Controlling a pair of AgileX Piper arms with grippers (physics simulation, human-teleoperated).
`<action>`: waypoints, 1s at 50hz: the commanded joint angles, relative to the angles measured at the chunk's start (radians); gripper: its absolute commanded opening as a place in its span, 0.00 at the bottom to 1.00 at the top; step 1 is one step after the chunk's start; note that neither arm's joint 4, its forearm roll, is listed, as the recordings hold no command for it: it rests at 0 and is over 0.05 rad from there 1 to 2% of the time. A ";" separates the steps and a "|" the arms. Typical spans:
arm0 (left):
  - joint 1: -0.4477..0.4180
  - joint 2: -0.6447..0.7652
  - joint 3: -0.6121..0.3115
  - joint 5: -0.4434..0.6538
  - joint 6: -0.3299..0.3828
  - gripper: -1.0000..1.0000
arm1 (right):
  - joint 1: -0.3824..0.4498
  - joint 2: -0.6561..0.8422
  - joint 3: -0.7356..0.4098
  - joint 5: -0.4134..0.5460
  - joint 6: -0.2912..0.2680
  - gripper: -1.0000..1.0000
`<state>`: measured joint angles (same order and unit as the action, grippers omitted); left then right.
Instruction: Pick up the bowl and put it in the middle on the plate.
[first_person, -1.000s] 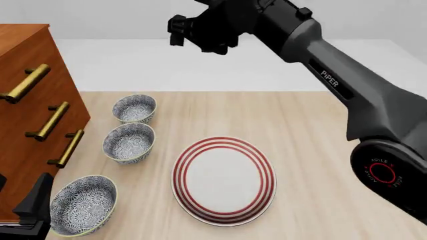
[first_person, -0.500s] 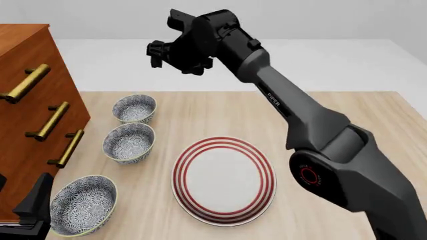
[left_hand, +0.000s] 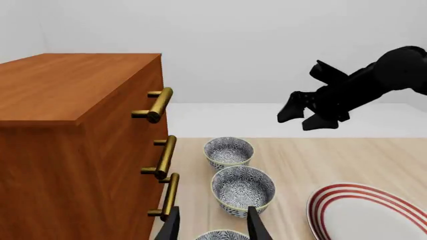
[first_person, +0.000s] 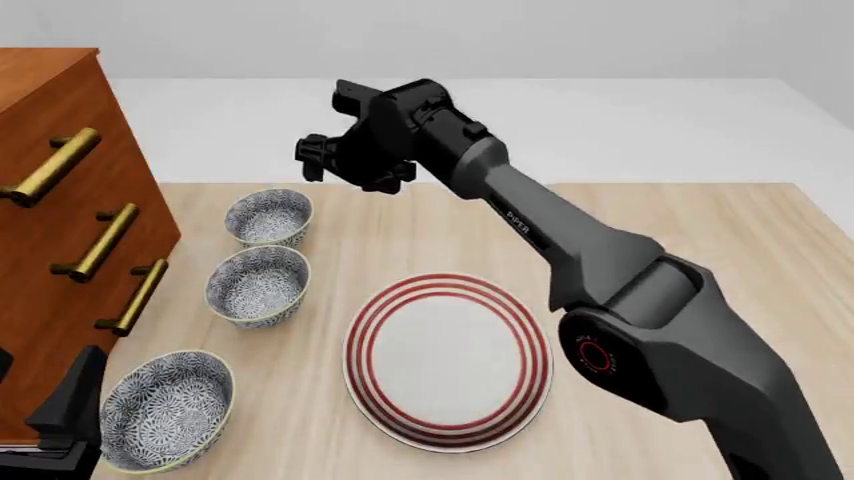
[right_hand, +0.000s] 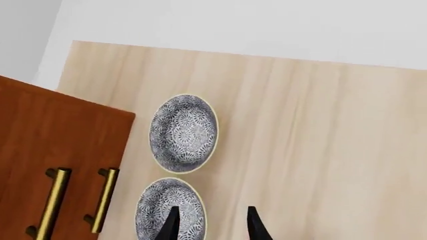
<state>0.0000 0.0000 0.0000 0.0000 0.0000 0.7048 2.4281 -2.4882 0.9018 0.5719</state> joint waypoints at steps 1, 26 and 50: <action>0.000 0.000 0.000 0.000 0.000 1.00 | 0.007 0.019 0.050 -0.032 0.007 1.00; 0.000 0.000 0.000 0.000 0.000 1.00 | 0.068 0.110 0.010 -0.028 0.027 1.00; 0.000 0.000 0.000 0.000 0.000 1.00 | 0.066 0.177 -0.048 -0.007 0.032 1.00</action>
<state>0.0000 0.0000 0.0000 0.0000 0.0000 0.7708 2.5823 -2.5204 0.8889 0.6035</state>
